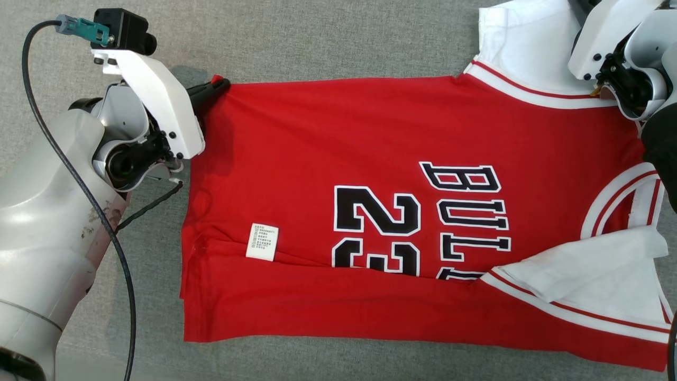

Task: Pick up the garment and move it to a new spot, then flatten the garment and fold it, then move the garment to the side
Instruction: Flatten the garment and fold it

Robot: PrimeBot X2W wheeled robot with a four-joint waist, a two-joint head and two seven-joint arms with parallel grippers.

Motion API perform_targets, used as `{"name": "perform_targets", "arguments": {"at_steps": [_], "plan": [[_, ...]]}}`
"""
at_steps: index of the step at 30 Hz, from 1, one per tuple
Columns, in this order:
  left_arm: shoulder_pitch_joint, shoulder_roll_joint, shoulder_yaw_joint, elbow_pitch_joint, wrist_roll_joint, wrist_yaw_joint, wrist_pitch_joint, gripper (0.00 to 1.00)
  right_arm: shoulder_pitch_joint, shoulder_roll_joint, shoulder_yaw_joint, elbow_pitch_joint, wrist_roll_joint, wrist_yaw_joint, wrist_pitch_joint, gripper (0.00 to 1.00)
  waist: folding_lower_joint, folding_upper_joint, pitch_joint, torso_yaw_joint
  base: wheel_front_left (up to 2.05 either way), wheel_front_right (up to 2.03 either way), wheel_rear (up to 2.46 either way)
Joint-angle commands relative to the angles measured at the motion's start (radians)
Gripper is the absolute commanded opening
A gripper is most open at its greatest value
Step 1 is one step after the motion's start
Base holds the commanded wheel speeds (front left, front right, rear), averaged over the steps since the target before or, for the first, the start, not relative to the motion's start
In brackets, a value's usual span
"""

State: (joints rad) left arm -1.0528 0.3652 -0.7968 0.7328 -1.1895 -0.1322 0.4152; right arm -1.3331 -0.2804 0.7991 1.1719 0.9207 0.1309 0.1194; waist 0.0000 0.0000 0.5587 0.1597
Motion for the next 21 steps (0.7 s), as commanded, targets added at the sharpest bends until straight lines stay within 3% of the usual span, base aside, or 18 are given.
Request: {"name": "perform_targets", "arguments": {"at_steps": [1, 21], "plan": [[0.005, 0.004, -0.019, 0.021, -0.006, 0.003, -0.001, 0.0, 0.006, -0.004, 0.011, -0.002, 0.008, 0.0, 0.004, 0.0, 0.0, 0.0, -0.002, -0.001, 0.0, 0.0, 0.0], [0.0, 0.036, -0.108, 0.044, -0.042, 0.003, -0.203, 0.0, 0.075, -0.06, 0.106, -0.118, 0.105, 0.0, -0.138, 0.0, 0.0, 0.0, -0.103, -0.038, 0.0, 0.0, 0.0]]}}
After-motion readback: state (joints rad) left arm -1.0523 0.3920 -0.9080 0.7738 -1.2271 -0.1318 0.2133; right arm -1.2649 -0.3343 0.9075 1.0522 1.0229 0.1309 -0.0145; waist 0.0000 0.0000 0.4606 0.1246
